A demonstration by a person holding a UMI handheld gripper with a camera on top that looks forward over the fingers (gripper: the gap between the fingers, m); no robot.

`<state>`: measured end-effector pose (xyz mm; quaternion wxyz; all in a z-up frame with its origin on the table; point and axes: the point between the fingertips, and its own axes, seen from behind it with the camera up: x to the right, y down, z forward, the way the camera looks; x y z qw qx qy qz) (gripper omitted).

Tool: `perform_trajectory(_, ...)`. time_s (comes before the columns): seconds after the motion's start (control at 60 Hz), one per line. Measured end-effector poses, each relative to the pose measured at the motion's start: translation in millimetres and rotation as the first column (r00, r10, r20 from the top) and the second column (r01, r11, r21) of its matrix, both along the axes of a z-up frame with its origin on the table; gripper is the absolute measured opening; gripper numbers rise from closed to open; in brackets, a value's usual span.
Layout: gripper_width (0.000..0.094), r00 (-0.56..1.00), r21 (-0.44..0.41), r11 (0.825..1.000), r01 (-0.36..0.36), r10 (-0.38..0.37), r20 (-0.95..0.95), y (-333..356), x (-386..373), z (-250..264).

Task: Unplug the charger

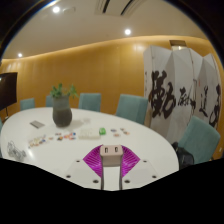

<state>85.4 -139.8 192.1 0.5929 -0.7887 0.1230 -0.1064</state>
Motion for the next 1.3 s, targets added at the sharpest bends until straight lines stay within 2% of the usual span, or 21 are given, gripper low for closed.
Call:
perform_trajectory(0.05, 0.0223, 0.999, -0.120, 0.993, -0.002, -0.003, -0.036, -14.5, 14.8, -43.2)
perform_trajectory(0.133, 0.0260, 0.997, -0.266, 0.964, -0.013, -0.008, -0.079, -36.8, 26.8, -110.5)
perform_trajectory(0.183, 0.0287, 0.996, -0.314, 0.949, -0.014, -0.016, -0.092, -42.3, 25.6, -147.7)
perform_trajectory(0.283, 0.0336, 0.993, -0.376, 0.927, -0.013, -0.031, -0.112, -51.0, 32.8, -172.5)
perform_trajectory(0.333, 0.0394, 0.993, -0.369, 0.929, -0.016, -0.029, -0.117, -49.7, 32.1, -181.5)
perform_trajectory(0.467, 0.0720, 0.996, -0.346, 0.938, -0.014, -0.018, -0.088, -52.6, 41.3, -157.1)
perform_trajectory(0.55, 0.0886, 0.997, -0.321, 0.947, -0.020, -0.006, -0.080, -62.1, 38.7, -134.3)
perform_trajectory(0.6, 0.0853, 0.997, -0.313, 0.949, -0.033, 0.009, -0.077, -73.2, 34.6, -119.2)
perform_trajectory(0.75, 0.0869, 0.997, -0.311, 0.949, -0.057, 0.039, -0.062, -121.8, 21.2, -78.4)
perform_trajectory(0.9, 0.0869, 0.998, -0.312, 0.949, -0.048, 0.032, -0.057, -169.2, 11.1, -49.0)
perform_trajectory(1.3, 0.0869, 0.999, -0.285, 0.957, -0.047, 0.040, -0.031, -212.4, -1.1, -21.7)
